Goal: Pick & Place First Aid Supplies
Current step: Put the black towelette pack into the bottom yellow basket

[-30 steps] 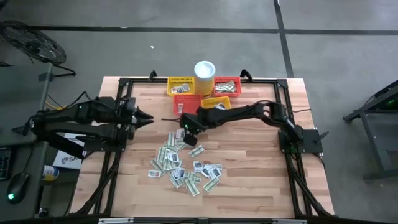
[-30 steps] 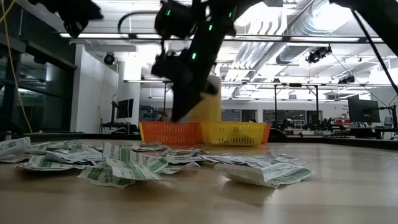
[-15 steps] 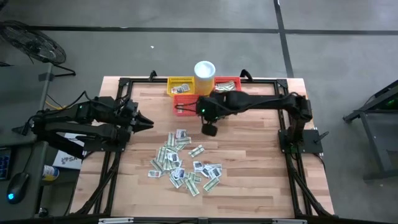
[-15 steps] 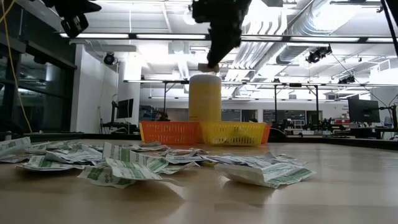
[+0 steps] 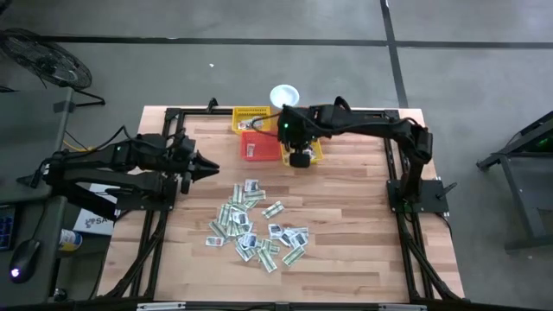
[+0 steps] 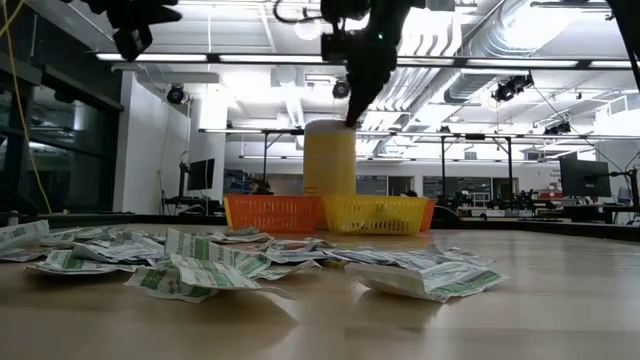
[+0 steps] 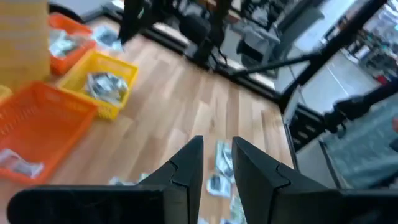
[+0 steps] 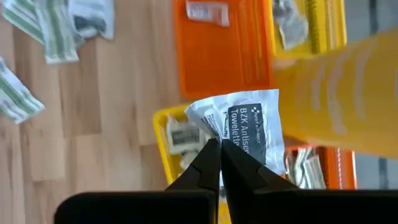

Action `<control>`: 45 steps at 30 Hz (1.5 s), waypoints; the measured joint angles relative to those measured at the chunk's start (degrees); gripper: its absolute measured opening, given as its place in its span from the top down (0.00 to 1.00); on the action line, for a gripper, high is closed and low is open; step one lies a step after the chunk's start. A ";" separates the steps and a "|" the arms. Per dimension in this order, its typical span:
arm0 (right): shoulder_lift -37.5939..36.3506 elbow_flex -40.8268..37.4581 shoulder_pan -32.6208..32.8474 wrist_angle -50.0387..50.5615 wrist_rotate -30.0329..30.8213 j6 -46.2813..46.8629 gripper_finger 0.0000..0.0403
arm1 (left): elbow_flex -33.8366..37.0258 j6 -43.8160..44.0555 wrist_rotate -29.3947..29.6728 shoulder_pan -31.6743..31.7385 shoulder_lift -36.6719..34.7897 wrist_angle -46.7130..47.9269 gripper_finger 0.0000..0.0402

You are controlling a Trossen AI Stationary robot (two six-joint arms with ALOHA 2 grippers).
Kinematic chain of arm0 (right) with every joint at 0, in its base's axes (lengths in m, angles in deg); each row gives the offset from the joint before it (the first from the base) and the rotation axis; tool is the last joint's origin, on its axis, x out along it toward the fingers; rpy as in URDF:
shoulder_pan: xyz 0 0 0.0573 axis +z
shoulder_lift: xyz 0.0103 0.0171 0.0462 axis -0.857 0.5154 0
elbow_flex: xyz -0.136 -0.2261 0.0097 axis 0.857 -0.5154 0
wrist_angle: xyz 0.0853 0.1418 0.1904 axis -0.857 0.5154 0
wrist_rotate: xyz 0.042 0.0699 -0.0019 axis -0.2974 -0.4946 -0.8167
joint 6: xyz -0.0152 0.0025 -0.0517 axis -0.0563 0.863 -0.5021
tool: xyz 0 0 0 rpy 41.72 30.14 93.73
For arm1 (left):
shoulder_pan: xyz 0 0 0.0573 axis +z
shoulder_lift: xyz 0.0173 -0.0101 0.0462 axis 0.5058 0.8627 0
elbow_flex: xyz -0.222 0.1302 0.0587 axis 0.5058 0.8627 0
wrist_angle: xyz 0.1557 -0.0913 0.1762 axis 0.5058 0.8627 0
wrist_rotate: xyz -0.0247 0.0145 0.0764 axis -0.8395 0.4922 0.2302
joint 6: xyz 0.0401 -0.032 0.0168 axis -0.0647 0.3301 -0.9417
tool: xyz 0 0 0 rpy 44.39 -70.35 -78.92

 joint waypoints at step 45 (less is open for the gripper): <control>-3.14 -21.33 -3.69 -17.60 -11.62 -4.01 0.58 | 0.00 6.35 12.23 0.04 26.88 -5.80 0.79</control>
